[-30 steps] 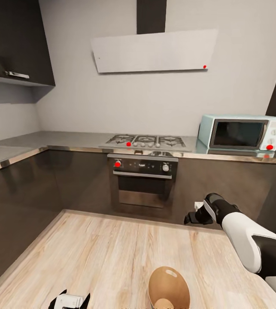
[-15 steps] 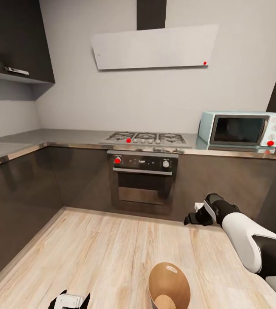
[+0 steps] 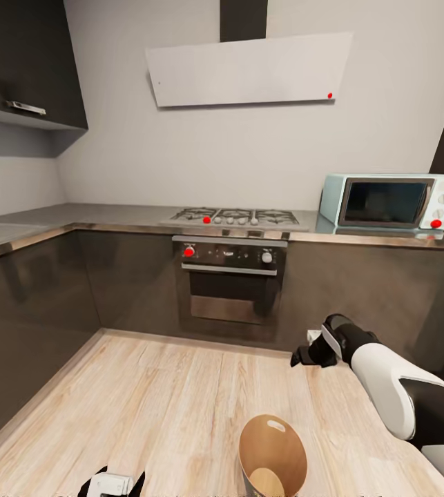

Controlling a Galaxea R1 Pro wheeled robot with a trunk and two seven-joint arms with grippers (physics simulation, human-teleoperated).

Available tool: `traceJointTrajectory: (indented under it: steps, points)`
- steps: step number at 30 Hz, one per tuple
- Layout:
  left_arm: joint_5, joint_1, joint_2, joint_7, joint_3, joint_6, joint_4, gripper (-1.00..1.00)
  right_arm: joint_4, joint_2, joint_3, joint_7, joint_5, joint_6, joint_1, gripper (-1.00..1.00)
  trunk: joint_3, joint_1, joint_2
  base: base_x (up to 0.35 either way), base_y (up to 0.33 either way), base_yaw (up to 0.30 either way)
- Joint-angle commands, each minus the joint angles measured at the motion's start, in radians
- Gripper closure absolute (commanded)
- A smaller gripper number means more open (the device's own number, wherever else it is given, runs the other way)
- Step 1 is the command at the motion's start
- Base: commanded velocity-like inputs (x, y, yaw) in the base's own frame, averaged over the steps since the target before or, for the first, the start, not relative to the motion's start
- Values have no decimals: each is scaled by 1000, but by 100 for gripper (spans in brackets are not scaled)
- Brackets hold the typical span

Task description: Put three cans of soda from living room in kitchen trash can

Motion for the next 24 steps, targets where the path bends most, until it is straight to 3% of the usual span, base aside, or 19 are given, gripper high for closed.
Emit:
traceJointTrajectory:
  steps: [1, 24]
  points:
    - [0, 0, 0, 0, 0, 0, 0, -100, 4, 3, 0, -1, 0, 0, 0, -100, -3, 4, -7, 0, 0, 0]
    - [0, 0, 0, 0, 0, 0, 0, -100, 10, -3, -8, -3, 0, -11, 0, -100, -75, 92, -168, 0, 0, 0]
